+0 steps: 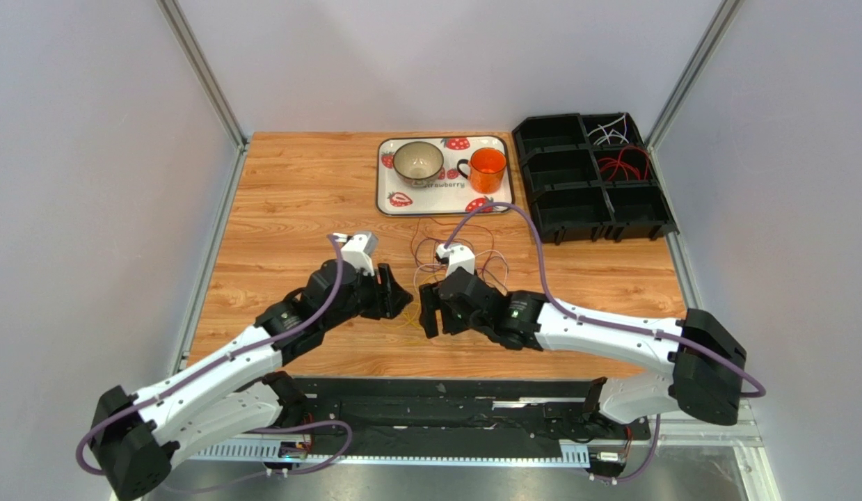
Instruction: Untangle the cables
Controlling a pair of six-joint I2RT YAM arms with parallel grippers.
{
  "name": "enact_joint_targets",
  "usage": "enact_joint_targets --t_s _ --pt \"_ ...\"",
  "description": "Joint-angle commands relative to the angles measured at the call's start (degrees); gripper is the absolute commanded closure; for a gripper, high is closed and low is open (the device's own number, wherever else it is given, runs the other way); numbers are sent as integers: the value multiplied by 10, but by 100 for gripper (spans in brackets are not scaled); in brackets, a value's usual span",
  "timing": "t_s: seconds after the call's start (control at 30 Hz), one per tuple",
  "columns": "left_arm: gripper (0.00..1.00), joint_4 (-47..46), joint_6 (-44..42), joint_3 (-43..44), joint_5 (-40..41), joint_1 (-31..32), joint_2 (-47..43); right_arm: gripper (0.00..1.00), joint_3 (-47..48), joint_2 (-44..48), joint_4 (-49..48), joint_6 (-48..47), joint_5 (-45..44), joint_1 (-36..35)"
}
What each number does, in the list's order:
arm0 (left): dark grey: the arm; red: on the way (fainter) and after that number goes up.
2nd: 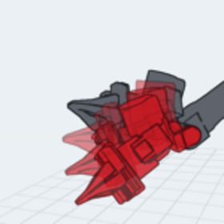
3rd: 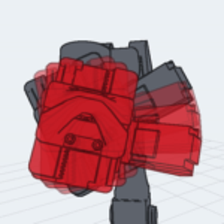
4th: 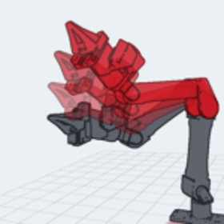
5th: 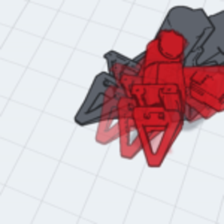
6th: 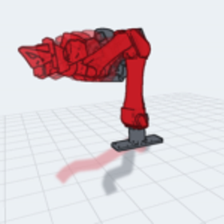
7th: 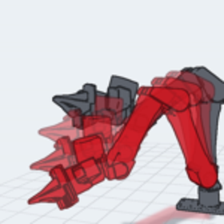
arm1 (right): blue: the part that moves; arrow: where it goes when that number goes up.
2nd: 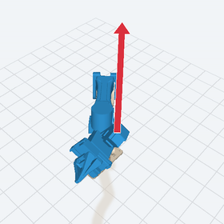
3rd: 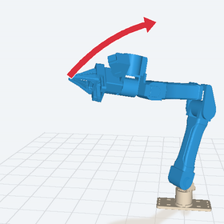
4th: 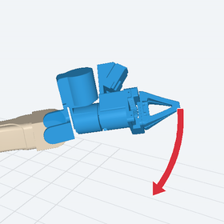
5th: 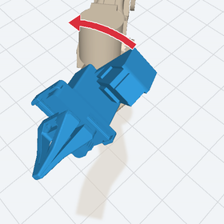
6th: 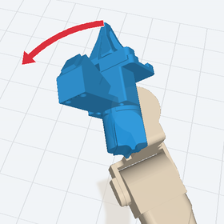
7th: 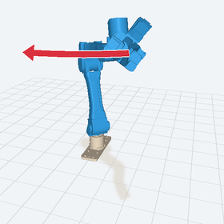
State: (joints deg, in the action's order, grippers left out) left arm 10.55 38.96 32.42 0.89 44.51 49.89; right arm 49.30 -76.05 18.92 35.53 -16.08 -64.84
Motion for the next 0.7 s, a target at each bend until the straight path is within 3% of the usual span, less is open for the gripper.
enact_joint_targets --t_s 0.0,0.2,0.3,0.47,0.67 --pt "43 62 15 -28 71 -1 -58 24 88 -56 53 67 29 18" --pt "43 -39 43 -135 52 -1 -76 19 151 -138 90 138 72 72" --pt "44 -89 53 -169 52 -1 -61 19 213 -189 158 129 60 81" --pt "45 -103 51 -178 58 -1 -73 19 287 -277 216 117 70 81" --pt "46 -102 50 -186 59 -1 -76 19 301 -318 234 123 66 81"
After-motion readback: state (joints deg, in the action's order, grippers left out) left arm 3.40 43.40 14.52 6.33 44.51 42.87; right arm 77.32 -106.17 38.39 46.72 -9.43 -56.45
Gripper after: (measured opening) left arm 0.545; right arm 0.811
